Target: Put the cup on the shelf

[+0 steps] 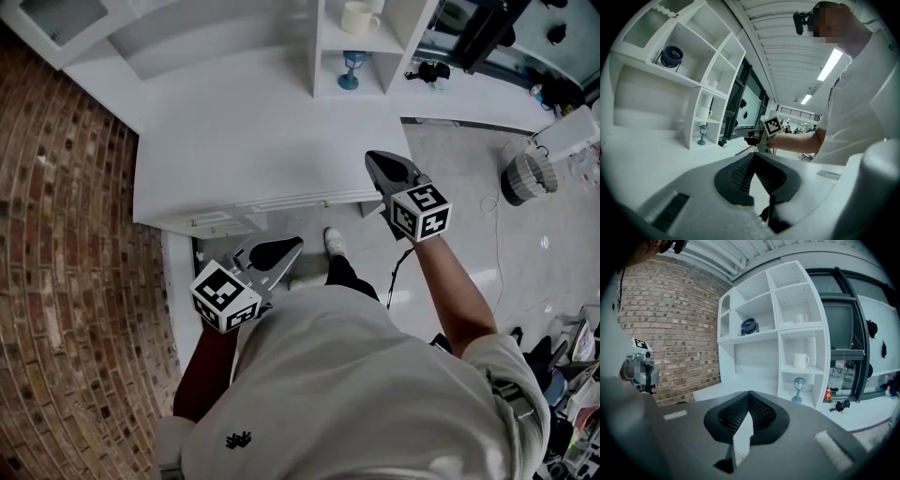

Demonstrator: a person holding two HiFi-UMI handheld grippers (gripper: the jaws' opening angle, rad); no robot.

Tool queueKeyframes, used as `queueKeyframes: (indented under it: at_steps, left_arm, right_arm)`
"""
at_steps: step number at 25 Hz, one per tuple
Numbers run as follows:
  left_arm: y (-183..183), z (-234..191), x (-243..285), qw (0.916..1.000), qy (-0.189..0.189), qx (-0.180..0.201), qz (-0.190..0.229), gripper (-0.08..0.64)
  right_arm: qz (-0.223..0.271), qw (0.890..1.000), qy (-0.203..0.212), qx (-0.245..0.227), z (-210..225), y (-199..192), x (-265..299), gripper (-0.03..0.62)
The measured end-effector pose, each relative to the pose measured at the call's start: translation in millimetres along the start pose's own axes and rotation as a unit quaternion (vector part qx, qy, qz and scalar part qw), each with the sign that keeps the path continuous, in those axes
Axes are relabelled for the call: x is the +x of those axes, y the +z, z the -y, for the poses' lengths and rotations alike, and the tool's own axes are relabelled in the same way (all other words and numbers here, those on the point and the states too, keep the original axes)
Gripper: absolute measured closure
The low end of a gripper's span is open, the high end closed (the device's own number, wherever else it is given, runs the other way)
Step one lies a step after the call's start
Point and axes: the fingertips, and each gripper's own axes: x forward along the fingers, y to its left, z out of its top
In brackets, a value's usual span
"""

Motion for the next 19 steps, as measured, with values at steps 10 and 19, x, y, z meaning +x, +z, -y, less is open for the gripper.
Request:
queueKeyframes:
  at_steps: [10, 19]
  left_arm:
    - [4, -11, 6, 1.0, -0.004, -0.003, -0.003, 0.555]
    - [13, -33, 27, 1.0, -0.003, -0.007, -0.005, 0.555]
  right_arm:
    - [0.004, 1.0, -0.001, -0.005, 7, 7, 8, 0.58]
    - [0.003, 1.0, 0.002, -0.01, 31, 14, 27, 0.58]
